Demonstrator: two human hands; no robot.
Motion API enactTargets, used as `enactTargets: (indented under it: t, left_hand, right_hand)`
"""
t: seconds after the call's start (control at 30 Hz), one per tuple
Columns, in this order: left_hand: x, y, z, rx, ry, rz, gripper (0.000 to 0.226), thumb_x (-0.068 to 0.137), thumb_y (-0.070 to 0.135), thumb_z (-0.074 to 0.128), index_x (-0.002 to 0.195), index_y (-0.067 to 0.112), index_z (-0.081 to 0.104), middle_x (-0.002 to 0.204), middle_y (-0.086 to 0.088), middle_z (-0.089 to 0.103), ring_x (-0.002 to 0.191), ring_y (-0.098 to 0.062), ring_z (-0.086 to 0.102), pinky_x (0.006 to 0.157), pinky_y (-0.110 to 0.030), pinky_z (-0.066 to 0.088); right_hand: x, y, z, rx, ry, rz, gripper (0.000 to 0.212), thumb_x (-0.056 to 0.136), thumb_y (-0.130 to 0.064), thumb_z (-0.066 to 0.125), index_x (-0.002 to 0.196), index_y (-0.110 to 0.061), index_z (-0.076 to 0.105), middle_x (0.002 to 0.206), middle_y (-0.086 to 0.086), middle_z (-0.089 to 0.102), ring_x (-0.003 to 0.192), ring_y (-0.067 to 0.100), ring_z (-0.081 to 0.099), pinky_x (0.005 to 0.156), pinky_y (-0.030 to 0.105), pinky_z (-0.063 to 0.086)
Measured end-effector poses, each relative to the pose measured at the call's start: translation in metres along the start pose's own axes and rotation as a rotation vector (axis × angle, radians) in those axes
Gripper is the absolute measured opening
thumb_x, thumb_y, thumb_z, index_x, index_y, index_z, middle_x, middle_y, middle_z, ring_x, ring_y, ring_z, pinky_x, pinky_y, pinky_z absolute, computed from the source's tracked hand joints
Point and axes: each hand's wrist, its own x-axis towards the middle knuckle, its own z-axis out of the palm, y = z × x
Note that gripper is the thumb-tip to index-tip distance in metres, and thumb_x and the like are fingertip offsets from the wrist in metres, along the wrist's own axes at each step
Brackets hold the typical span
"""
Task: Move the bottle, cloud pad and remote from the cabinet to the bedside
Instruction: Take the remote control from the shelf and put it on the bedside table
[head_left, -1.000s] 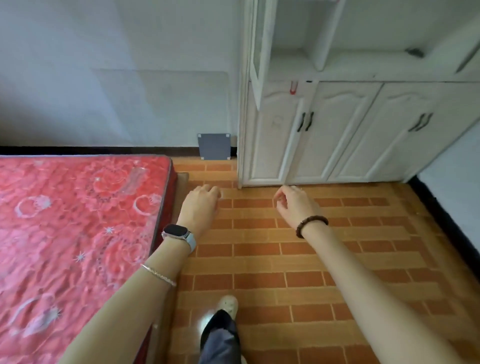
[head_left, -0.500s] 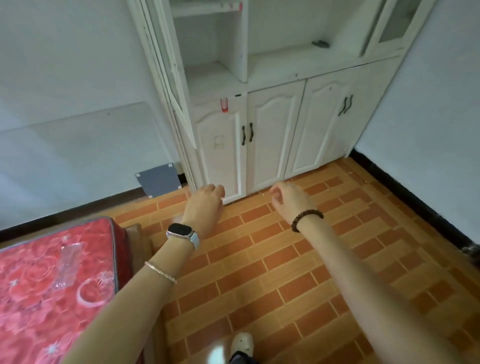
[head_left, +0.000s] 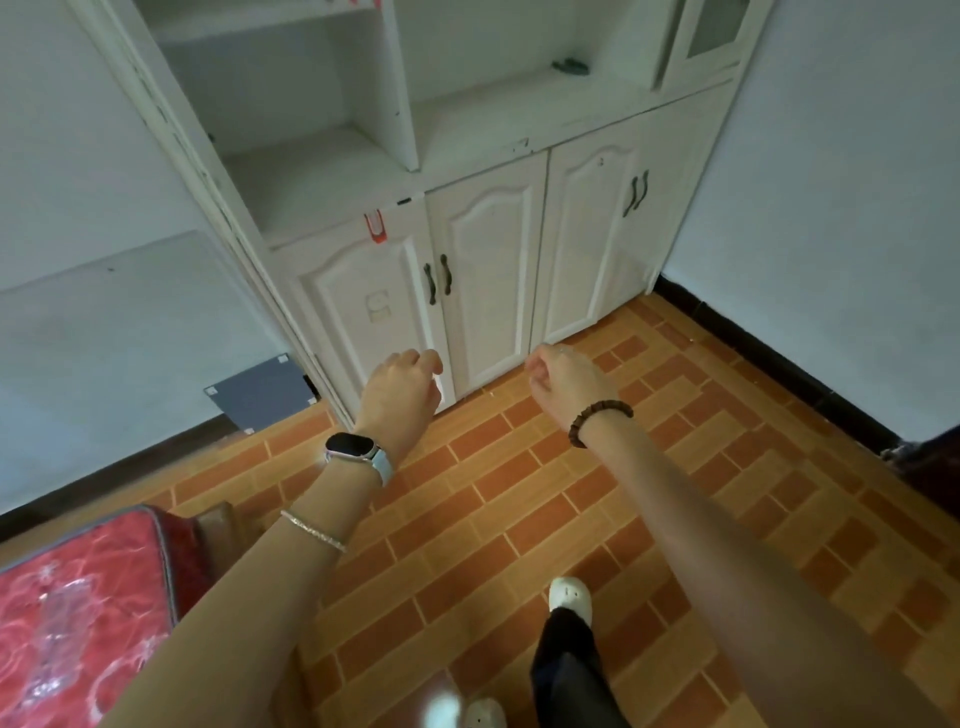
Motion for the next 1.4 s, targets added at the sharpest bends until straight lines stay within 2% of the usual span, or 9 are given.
enactTargets:
  t: [0.33, 0.47, 0.6, 0.87, 1.07, 1.23, 1.4]
  left_hand:
    - [0.114, -0.002, 0.008, 0.044, 0.14, -0.13, 0.022, 0.086, 0.004, 0.054, 0.106, 0.009, 0.06, 0.094, -0.012, 0.064, 0.083, -0.028, 0.058, 0.072, -0.038, 0.048]
    - [0.144, -0.005, 0.007, 0.069, 0.199, -0.209, 0.02, 0.084, 0.003, 0.056, 0.103, 0.008, 0.06, 0.088, -0.011, 0.063, 0.079, -0.028, 0.058, 0.066, -0.038, 0.05]
    - [0.163, -0.011, 0.004, 0.078, 0.234, -0.297, 0.02, 0.085, 0.003, 0.055, 0.103, 0.008, 0.06, 0.089, -0.01, 0.062, 0.081, -0.026, 0.057, 0.068, -0.037, 0.051]
    - [0.217, -0.052, 0.001, 0.101, 0.302, -0.39, 0.02, 0.083, 0.004, 0.058, 0.102, 0.01, 0.061, 0.092, -0.008, 0.064, 0.083, -0.024, 0.057, 0.074, -0.04, 0.052]
    - [0.277, -0.09, -0.011, 0.062, 0.416, -0.43, 0.021, 0.078, -0.001, 0.059, 0.097, 0.009, 0.062, 0.085, -0.01, 0.062, 0.078, -0.029, 0.056, 0.066, -0.042, 0.05]
    - [0.336, -0.118, -0.045, 0.025, 0.548, -0.414, 0.019, 0.079, -0.001, 0.059, 0.097, 0.006, 0.062, 0.088, -0.011, 0.064, 0.077, -0.029, 0.058, 0.06, -0.032, 0.044]
    - [0.379, -0.143, -0.075, 0.008, 0.669, -0.398, 0.017, 0.079, 0.0, 0.06, 0.095, 0.005, 0.062, 0.088, -0.013, 0.065, 0.083, -0.031, 0.057, 0.068, -0.04, 0.048]
  right_hand:
    - [0.135, 0.024, -0.035, -0.003, 0.0, -0.2, 0.021, 0.094, -0.02, 0.05, 0.113, -0.02, 0.058, 0.107, 0.001, 0.06, 0.09, 0.019, 0.06, 0.071, 0.03, 0.05]
    - [0.18, 0.028, -0.043, 0.002, -0.013, -0.297, 0.021, 0.094, -0.017, 0.049, 0.112, -0.019, 0.058, 0.106, 0.0, 0.06, 0.09, 0.018, 0.059, 0.069, 0.031, 0.05]
    - [0.219, 0.024, -0.047, 0.015, -0.023, -0.361, 0.02, 0.094, -0.018, 0.05, 0.111, -0.019, 0.059, 0.105, 0.0, 0.061, 0.088, 0.018, 0.059, 0.069, 0.031, 0.05]
    - [0.303, -0.017, -0.05, 0.06, -0.052, -0.453, 0.02, 0.093, -0.017, 0.05, 0.111, -0.019, 0.058, 0.106, 0.0, 0.06, 0.086, 0.016, 0.059, 0.073, 0.034, 0.054]
    - [0.372, -0.064, -0.057, 0.046, -0.041, -0.526, 0.021, 0.092, -0.018, 0.05, 0.111, -0.021, 0.058, 0.107, -0.001, 0.061, 0.091, 0.016, 0.059, 0.077, 0.033, 0.053]
    - [0.429, -0.103, -0.077, 0.075, 0.011, -0.57, 0.022, 0.092, -0.019, 0.05, 0.111, -0.022, 0.059, 0.106, -0.003, 0.062, 0.089, 0.016, 0.059, 0.076, 0.033, 0.052]
    - [0.478, -0.134, -0.1, 0.122, 0.098, -0.619, 0.021, 0.091, -0.02, 0.05, 0.109, -0.023, 0.06, 0.103, -0.001, 0.063, 0.087, 0.018, 0.061, 0.074, 0.035, 0.053]
